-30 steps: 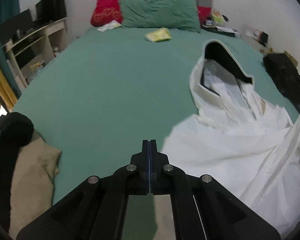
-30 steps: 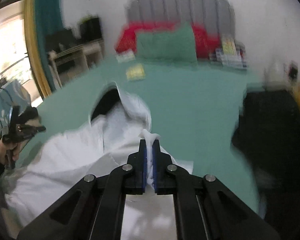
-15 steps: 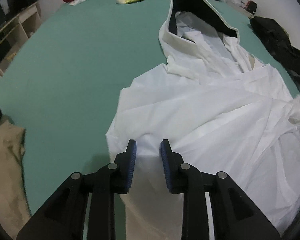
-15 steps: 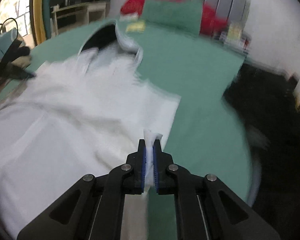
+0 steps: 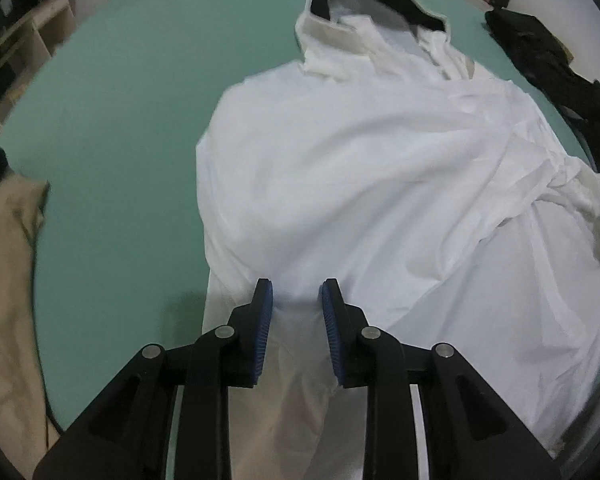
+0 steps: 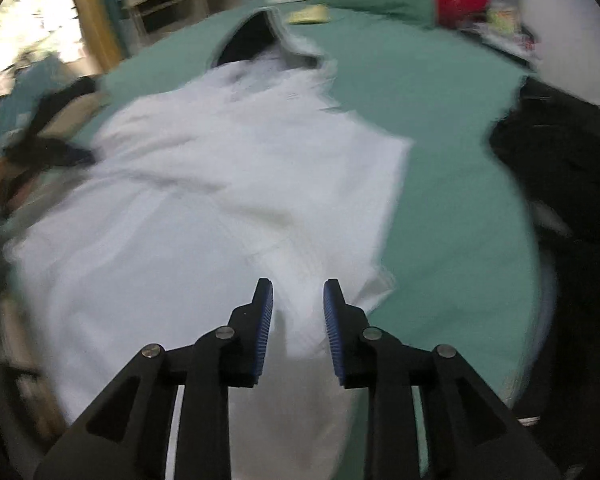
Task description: Fold large clothes
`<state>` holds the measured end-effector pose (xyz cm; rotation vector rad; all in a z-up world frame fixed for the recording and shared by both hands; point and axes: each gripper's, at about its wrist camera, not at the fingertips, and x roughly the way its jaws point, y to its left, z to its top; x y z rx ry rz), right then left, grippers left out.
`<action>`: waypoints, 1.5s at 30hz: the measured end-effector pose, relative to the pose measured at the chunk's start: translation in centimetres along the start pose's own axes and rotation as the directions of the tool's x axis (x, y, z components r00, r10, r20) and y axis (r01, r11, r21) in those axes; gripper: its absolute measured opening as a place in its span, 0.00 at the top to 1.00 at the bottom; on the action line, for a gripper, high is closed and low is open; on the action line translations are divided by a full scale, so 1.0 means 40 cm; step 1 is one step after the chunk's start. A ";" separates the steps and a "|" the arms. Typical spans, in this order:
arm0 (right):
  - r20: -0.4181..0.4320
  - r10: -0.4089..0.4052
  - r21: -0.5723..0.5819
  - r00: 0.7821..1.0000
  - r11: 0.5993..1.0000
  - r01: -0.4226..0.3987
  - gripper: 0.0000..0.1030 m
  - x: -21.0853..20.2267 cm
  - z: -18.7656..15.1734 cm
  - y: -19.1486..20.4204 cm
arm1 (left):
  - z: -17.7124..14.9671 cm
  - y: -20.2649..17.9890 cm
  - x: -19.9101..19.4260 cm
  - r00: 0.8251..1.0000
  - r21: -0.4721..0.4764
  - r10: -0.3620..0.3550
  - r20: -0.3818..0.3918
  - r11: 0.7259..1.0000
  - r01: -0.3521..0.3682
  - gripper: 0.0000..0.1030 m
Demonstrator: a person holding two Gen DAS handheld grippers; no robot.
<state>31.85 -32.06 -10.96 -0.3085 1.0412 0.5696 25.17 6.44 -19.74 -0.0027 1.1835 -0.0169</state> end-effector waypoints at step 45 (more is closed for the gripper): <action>-0.074 0.090 -0.105 0.993 0.990 -0.098 0.66 0.050 -0.028 0.041 | 0.015 0.168 -0.072 0.997 -0.132 -0.004 0.077 0.991 0.014 0.68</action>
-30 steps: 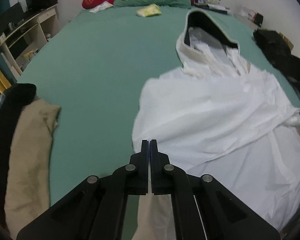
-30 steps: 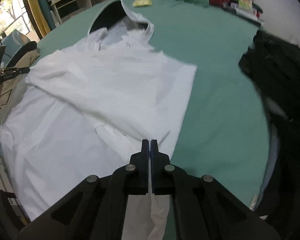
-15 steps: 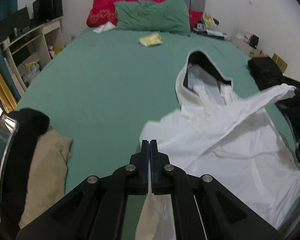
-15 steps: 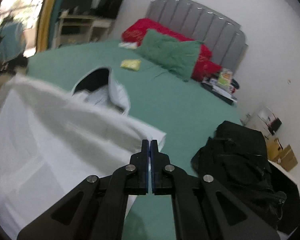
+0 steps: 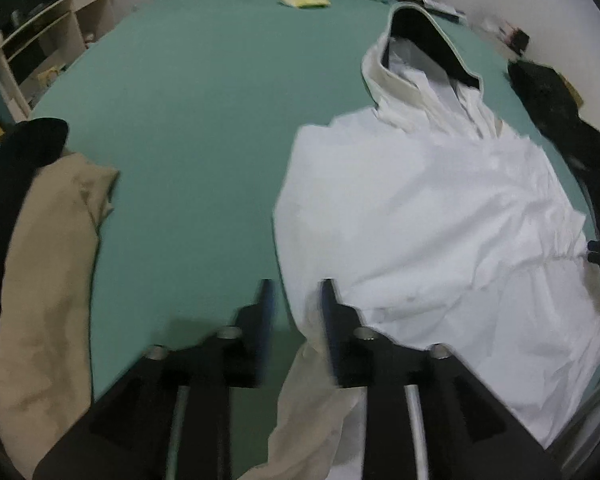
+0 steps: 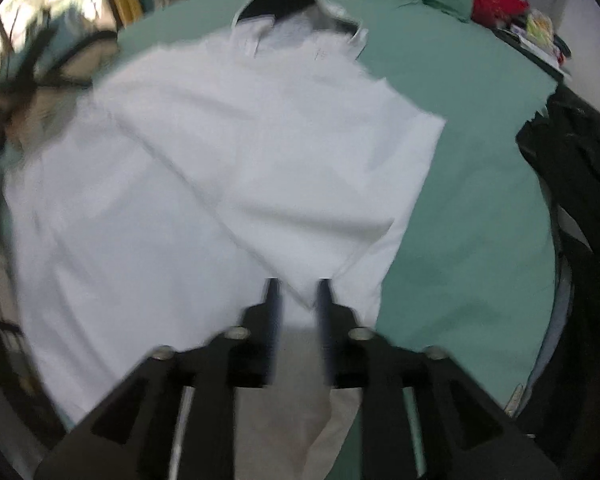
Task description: Fold large clothes
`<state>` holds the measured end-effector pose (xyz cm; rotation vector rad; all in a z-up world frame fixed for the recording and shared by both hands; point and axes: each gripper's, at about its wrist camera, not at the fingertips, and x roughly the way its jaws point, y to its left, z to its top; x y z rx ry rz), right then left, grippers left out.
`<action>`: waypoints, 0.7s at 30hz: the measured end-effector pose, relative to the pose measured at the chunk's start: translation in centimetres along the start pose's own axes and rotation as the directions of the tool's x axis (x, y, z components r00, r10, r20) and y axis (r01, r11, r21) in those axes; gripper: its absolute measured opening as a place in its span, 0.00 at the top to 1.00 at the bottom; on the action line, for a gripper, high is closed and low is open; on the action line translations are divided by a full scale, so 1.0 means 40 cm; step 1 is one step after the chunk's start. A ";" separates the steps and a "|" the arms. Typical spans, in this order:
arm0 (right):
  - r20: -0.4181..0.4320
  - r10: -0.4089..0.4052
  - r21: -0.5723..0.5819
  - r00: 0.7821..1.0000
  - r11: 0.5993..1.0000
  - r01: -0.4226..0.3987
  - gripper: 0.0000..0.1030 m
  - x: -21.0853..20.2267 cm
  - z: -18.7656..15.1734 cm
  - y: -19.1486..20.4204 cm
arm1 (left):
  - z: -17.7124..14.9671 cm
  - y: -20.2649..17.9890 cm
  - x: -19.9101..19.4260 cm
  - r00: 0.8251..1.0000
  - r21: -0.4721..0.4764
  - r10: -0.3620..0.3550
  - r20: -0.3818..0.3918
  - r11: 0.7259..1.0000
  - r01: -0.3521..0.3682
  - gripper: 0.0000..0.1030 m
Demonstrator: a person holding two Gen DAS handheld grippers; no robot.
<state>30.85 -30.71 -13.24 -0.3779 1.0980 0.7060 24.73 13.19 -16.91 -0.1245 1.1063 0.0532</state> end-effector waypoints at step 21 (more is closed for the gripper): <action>0.191 -0.204 0.182 0.960 0.968 0.170 0.33 -0.010 0.162 -0.108 | 0.165 -0.068 0.082 0.985 -0.008 -0.030 0.171 0.999 0.031 0.67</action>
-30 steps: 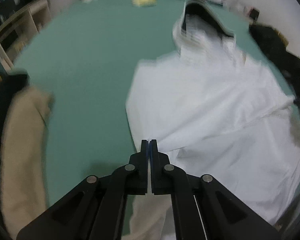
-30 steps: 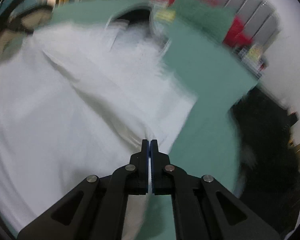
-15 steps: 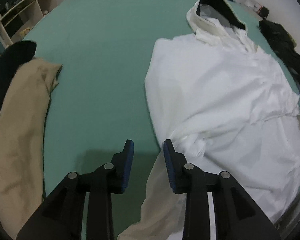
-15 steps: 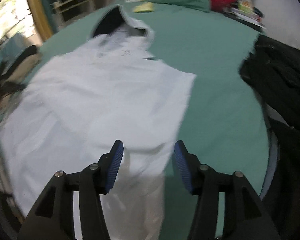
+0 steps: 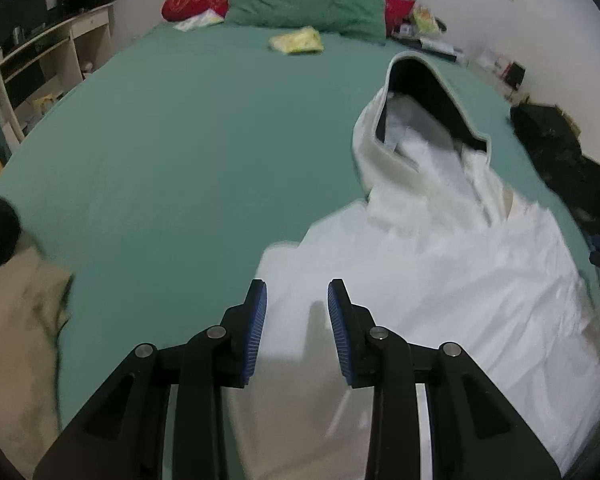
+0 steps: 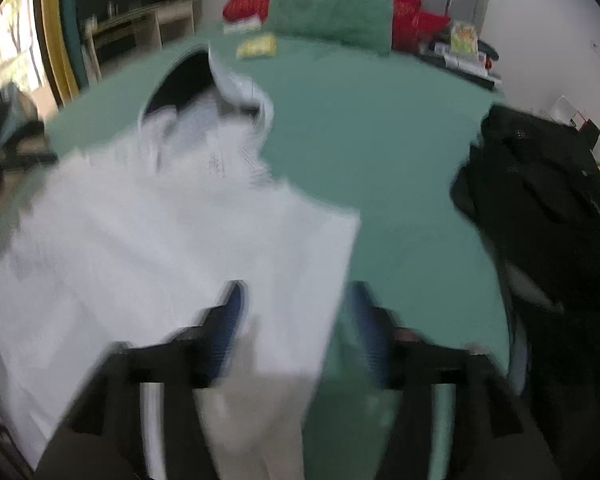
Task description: Fold large clothes
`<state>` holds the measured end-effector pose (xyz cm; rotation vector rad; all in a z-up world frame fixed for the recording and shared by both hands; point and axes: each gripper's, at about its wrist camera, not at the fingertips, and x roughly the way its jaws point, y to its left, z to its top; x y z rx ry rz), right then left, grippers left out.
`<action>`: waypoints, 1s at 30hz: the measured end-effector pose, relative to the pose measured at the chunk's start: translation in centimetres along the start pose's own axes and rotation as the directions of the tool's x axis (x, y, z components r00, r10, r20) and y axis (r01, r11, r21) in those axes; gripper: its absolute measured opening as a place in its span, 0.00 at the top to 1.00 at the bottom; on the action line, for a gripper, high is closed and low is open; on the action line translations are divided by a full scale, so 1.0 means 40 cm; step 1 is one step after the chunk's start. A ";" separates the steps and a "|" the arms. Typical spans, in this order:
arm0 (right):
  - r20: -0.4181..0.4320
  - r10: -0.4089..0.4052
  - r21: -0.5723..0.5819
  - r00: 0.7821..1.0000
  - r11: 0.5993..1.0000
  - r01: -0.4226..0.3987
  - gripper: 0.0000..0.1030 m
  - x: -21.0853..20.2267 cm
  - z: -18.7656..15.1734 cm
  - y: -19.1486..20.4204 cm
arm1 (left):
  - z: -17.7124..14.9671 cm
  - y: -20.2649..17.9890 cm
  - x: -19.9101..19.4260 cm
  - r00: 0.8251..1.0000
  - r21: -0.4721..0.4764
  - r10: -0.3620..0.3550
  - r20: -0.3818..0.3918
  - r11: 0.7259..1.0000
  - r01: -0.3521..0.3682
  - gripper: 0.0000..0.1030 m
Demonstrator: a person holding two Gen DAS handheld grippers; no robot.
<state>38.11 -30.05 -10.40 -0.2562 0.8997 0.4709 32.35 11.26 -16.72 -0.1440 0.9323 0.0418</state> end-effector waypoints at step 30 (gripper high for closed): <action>0.028 -0.017 -0.011 0.999 1.000 0.018 0.92 0.269 0.198 0.055 | 0.246 -0.224 0.322 0.997 0.095 -0.080 -0.022 0.992 0.081 0.77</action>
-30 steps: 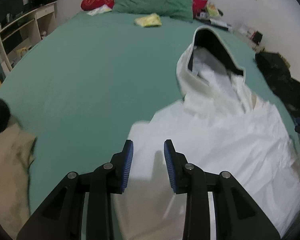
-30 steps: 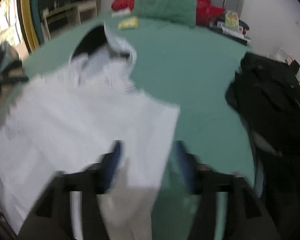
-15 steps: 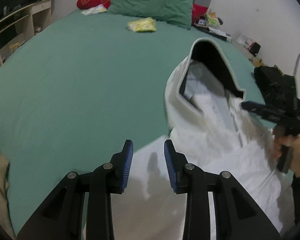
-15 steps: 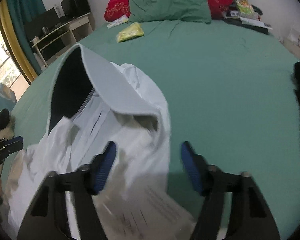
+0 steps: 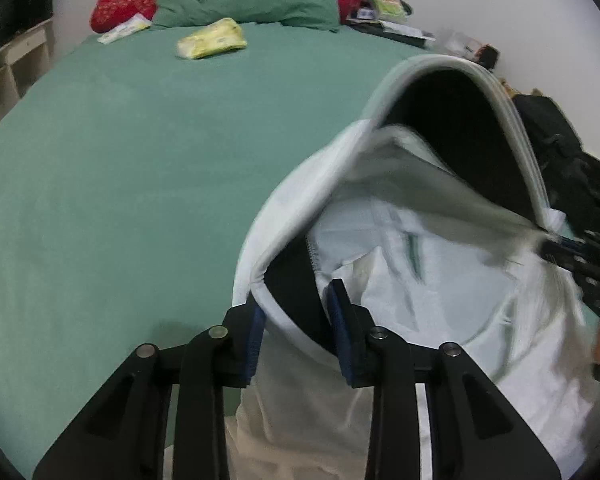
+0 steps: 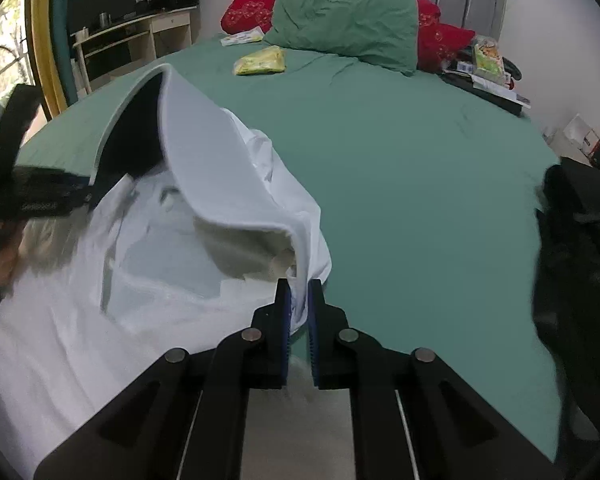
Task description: Fold large clothes
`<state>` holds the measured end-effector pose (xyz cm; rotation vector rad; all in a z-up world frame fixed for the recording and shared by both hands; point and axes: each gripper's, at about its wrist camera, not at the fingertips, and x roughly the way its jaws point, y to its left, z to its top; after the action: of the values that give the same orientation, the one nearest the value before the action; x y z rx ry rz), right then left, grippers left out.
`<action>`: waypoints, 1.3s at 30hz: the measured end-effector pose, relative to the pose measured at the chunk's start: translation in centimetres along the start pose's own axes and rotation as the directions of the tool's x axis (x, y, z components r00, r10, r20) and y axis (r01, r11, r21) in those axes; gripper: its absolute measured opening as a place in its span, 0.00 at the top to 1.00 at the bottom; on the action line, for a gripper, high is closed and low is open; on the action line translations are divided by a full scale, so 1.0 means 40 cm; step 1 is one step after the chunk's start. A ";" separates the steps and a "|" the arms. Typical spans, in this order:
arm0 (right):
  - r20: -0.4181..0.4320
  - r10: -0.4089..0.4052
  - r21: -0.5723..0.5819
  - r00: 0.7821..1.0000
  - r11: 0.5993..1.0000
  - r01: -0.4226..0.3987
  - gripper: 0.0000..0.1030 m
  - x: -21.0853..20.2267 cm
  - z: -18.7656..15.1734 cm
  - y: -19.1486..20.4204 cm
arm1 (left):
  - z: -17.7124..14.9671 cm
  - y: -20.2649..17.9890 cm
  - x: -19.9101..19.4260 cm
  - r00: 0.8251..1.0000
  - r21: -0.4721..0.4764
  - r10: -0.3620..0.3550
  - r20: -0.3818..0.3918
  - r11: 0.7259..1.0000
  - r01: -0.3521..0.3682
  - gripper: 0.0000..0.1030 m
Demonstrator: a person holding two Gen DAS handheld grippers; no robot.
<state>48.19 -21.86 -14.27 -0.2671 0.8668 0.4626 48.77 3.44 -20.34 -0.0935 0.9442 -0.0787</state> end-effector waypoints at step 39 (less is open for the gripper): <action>-0.131 0.481 0.123 0.867 0.876 -0.467 0.82 0.092 -0.009 -0.050 | -0.057 0.017 -0.019 0.979 0.192 -0.176 -0.103 0.962 0.194 0.42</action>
<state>50.98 -22.70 -17.29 -0.0022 1.1109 0.8700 46.50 4.11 -21.12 0.0095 1.0055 -0.3534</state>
